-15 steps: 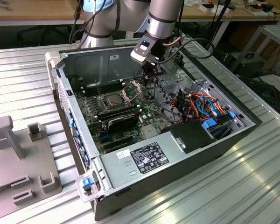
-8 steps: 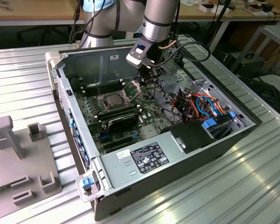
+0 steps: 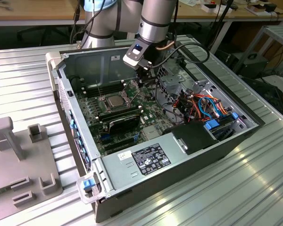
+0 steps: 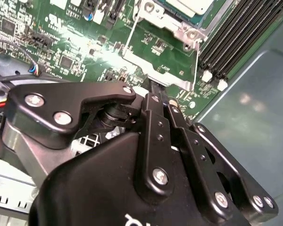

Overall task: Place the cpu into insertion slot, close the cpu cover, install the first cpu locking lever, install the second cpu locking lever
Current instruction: 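Close the cpu cover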

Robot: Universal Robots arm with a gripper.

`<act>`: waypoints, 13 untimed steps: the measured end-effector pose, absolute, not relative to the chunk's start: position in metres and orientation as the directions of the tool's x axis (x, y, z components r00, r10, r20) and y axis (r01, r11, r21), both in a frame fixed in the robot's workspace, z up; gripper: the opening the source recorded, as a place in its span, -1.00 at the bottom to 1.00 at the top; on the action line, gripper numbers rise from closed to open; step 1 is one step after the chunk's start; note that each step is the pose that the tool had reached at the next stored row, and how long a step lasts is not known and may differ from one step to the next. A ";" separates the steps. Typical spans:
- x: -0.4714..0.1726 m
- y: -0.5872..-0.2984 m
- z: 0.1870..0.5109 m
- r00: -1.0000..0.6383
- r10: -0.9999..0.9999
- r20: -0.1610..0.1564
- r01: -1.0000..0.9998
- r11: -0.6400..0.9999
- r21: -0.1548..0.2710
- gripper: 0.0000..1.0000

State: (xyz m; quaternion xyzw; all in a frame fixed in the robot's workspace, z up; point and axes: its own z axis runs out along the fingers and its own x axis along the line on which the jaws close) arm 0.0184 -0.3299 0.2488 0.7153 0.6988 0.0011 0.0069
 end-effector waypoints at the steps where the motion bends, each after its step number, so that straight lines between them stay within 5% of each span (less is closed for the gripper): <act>1: 0.017 -0.330 0.249 0.023 1.000 -0.008 1.000 -0.023 0.011 -0.78; 13: 0.006 -0.330 0.249 0.022 1.000 -0.008 1.000 -0.022 0.010 -0.78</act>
